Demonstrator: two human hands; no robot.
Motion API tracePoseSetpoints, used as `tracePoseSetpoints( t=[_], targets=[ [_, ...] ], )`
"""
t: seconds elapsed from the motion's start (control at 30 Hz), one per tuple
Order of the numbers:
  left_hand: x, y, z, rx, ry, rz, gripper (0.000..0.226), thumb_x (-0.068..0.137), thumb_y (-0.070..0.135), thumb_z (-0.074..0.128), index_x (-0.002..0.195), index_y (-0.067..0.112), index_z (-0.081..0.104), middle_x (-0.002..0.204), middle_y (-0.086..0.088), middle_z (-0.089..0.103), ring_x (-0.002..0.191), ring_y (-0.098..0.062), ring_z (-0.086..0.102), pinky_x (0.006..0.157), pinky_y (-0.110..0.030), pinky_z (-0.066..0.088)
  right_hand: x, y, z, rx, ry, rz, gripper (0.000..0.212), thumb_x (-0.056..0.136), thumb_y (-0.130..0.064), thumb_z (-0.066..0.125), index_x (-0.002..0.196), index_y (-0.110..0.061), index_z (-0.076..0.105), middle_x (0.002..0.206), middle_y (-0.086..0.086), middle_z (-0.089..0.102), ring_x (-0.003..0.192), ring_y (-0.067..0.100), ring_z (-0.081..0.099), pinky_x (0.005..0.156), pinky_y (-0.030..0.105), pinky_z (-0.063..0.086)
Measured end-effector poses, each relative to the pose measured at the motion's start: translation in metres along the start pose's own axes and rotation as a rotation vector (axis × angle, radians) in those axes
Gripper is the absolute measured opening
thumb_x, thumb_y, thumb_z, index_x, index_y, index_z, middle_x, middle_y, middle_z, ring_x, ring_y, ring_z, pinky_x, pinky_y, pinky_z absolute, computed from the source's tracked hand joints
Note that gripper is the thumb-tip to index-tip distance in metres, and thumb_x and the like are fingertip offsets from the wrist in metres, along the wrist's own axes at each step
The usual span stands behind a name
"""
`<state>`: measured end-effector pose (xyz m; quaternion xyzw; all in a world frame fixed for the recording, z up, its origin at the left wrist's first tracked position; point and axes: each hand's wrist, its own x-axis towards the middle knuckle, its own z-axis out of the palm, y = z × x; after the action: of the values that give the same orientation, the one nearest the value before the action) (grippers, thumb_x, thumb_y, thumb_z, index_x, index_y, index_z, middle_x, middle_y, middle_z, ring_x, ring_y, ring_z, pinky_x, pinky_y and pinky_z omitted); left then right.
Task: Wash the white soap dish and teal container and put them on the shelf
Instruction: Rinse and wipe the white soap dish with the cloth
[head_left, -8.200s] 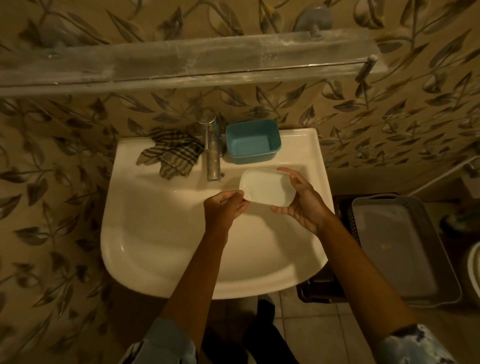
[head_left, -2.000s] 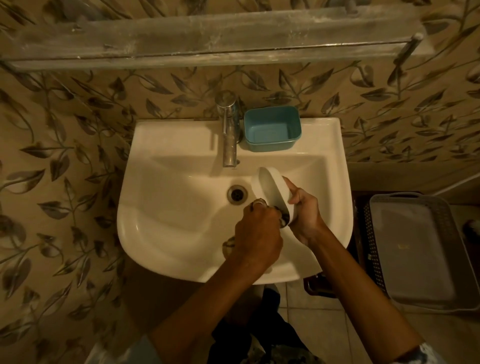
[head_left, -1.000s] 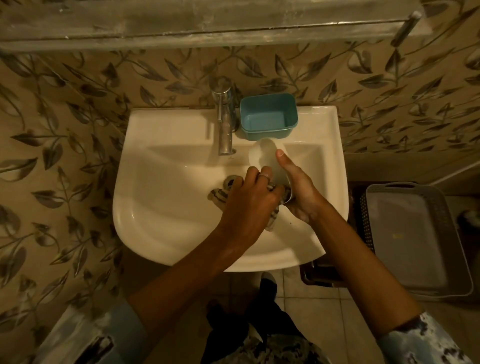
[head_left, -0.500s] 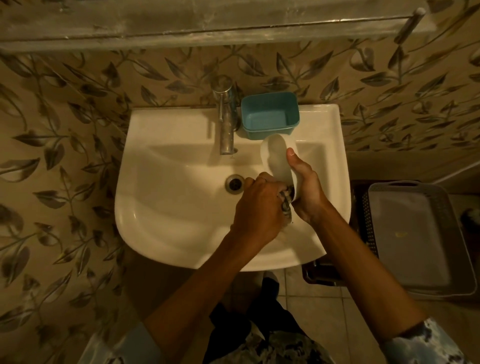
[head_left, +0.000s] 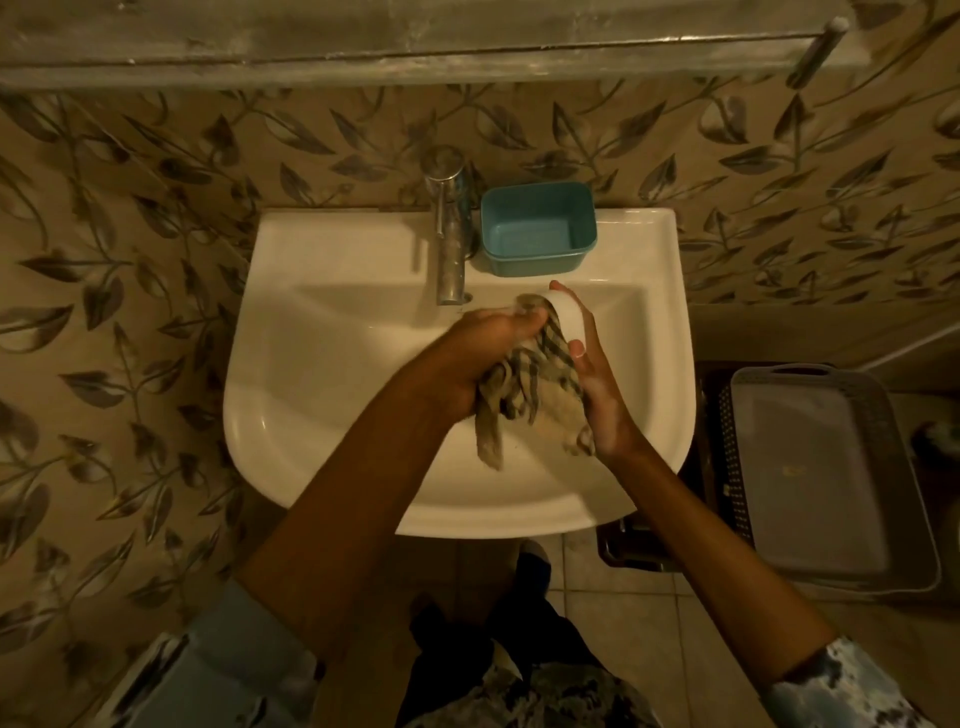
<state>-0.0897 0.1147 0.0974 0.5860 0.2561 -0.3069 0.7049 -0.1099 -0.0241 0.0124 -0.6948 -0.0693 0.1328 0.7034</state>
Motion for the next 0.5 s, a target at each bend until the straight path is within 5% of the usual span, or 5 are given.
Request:
tracePoseSetpoints(
  t=[0.27, 0.3, 0.33, 0.37, 0.5],
  targets=[
    [-0.007, -0.016, 0.011, 0.117, 0.134, 0.167, 0.031, 0.095, 0.030, 0.052, 0.121, 0.015, 0.058, 0.090, -0.006, 0.074, 0.082, -0.021, 0.072, 0.075, -0.039, 0.060, -0.006, 0.001, -0.012, 0.287, -0.161, 0.145, 0.048, 0.090, -0.040, 0.053, 0.124, -0.014, 0.032, 0.086, -0.034, 0.069, 0.084, -0.014, 0.064, 0.067, 0.005, 0.050],
    [-0.008, -0.021, 0.011, 0.225, 0.134, 0.215, 0.032, 0.094, 0.030, 0.053, 0.123, 0.017, 0.057, 0.098, -0.008, 0.072, 0.087, -0.022, 0.071, 0.078, -0.041, 0.060, -0.006, -0.003, -0.013, 0.290, -0.076, 0.157, 0.068, 0.067, 0.014, 0.012, 0.126, -0.013, 0.032, 0.091, -0.031, 0.070, 0.089, -0.011, 0.065, 0.072, 0.008, 0.051],
    [-0.010, -0.025, 0.009, 0.308, 0.112, 0.250, 0.031, 0.094, 0.029, 0.054, 0.122, 0.018, 0.058, 0.102, -0.008, 0.071, 0.089, -0.021, 0.070, 0.078, -0.041, 0.059, -0.006, -0.002, -0.009, 0.149, -0.048, 0.152, 0.112, 0.039, -0.076, 0.054, 0.130, -0.014, 0.034, 0.099, -0.022, 0.071, 0.097, -0.003, 0.065, 0.079, 0.014, 0.052],
    [-0.010, -0.029, 0.008, 0.392, 0.084, 0.292, 0.027, 0.093, 0.027, 0.055, 0.118, 0.018, 0.060, 0.101, -0.006, 0.071, 0.088, -0.017, 0.070, 0.077, -0.036, 0.060, -0.007, 0.000, -0.007, 0.218, -0.061, 0.090, 0.043, 0.099, -0.039, 0.038, 0.135, -0.016, 0.036, 0.110, -0.014, 0.069, 0.106, 0.005, 0.063, 0.087, 0.022, 0.051],
    [-0.014, -0.051, 0.008, 0.748, 0.015, 0.511, 0.007, 0.090, 0.011, 0.057, 0.090, 0.012, 0.064, 0.081, 0.005, 0.063, 0.075, 0.001, 0.061, 0.069, -0.019, 0.048, 0.000, -0.016, 0.000, 0.156, -0.014, 0.122, 0.048, 0.099, -0.032, 0.030, 0.146, -0.020, 0.033, 0.145, 0.001, 0.048, 0.135, 0.017, 0.043, 0.113, 0.037, 0.034]
  ],
)
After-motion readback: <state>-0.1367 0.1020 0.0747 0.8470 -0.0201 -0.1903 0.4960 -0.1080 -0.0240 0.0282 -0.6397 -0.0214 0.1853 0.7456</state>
